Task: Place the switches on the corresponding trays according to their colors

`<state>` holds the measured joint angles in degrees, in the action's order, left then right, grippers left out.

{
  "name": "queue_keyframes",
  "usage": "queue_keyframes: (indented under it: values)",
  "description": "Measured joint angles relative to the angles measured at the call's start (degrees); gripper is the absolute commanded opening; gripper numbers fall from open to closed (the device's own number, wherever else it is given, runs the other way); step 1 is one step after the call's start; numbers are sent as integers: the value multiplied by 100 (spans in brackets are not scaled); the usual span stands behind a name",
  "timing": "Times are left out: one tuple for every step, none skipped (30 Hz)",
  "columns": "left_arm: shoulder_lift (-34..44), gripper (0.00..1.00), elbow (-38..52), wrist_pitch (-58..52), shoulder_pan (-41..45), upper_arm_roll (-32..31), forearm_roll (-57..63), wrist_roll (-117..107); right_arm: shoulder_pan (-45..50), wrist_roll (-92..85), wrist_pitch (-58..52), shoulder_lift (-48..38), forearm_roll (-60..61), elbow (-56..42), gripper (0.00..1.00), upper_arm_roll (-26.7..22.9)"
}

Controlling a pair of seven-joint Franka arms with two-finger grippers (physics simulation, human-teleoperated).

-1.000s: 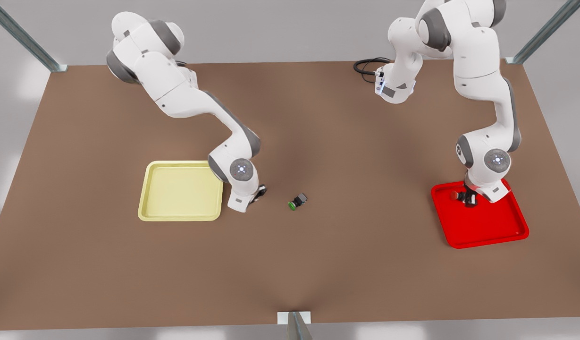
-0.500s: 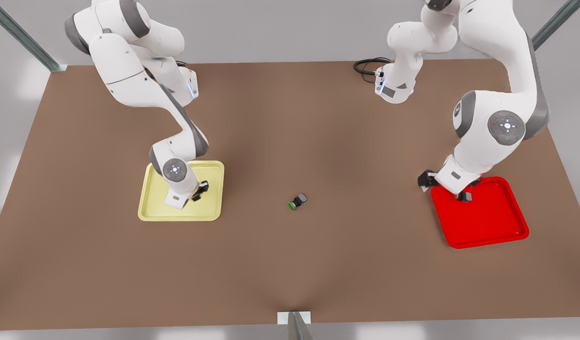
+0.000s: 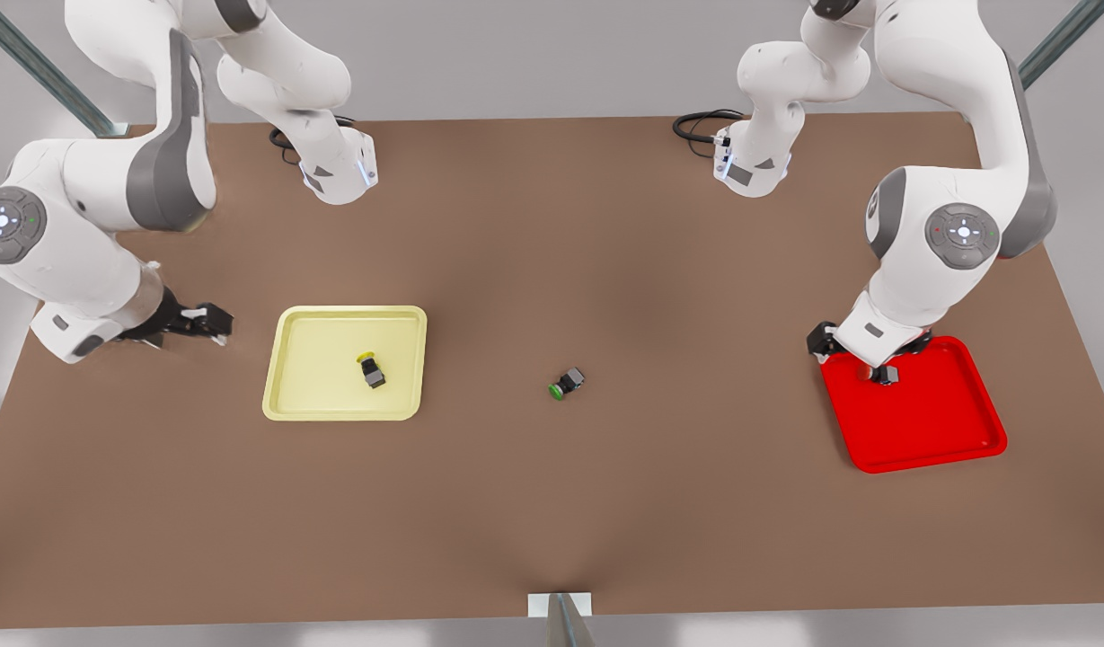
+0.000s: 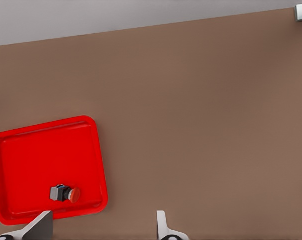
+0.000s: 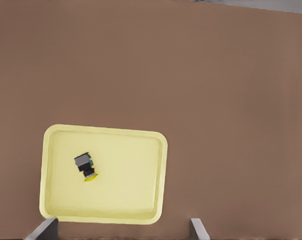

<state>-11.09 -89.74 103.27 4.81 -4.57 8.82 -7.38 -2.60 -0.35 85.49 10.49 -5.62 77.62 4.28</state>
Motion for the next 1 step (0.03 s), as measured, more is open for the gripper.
queue_keyframes:
  values:
    - [1, 100, 0, -8, 5, 0, 1, 0, -12, 3, -120, -104, -1, -28, 100, -160]
